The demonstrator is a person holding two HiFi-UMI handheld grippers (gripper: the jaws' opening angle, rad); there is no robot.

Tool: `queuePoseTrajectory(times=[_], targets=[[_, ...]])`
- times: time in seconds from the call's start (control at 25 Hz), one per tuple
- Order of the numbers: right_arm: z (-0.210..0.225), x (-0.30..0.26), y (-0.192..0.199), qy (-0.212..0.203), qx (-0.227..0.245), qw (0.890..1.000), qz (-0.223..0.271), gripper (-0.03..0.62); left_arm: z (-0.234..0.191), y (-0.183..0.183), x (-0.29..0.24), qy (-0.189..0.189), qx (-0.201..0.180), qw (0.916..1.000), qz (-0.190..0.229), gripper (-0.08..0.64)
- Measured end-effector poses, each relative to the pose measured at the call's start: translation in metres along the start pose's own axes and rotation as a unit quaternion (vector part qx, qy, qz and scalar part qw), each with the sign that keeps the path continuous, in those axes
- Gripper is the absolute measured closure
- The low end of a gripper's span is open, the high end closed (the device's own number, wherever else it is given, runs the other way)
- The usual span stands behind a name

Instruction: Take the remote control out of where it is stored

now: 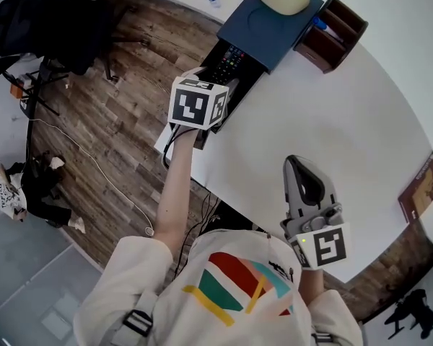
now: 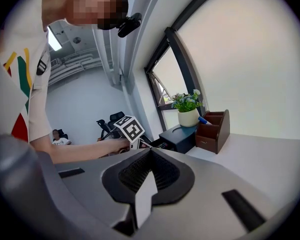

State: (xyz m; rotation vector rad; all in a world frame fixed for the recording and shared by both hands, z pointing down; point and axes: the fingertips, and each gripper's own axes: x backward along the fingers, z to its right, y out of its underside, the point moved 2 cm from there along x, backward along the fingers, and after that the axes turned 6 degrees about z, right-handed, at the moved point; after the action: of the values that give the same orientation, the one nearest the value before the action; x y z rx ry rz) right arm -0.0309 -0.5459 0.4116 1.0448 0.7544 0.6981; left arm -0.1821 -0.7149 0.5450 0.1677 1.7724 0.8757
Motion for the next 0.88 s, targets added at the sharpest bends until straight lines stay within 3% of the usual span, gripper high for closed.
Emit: queuePoseTrajectory(times=[0.12,0.36,0.88], targets=[[0.007,-0.002,0.002,-0.002,-0.006,1.0,0.0,0.589,-0.002,-0.006,-0.006,-0.012,0.009,0.9999,0.004,0.284],[0.019,-0.002,0.001,0.005,-0.021,1.0,0.006,0.591,0.001,-0.002,-0.024,-0.032,-0.039,0.9981,-0.035,0.284],[0.03,0.003,0.004,0.01,-0.021,1.0,0.002,0.589,0.0,0.0,-0.024,-0.031,-0.031,0.9984,-0.034,0.284]])
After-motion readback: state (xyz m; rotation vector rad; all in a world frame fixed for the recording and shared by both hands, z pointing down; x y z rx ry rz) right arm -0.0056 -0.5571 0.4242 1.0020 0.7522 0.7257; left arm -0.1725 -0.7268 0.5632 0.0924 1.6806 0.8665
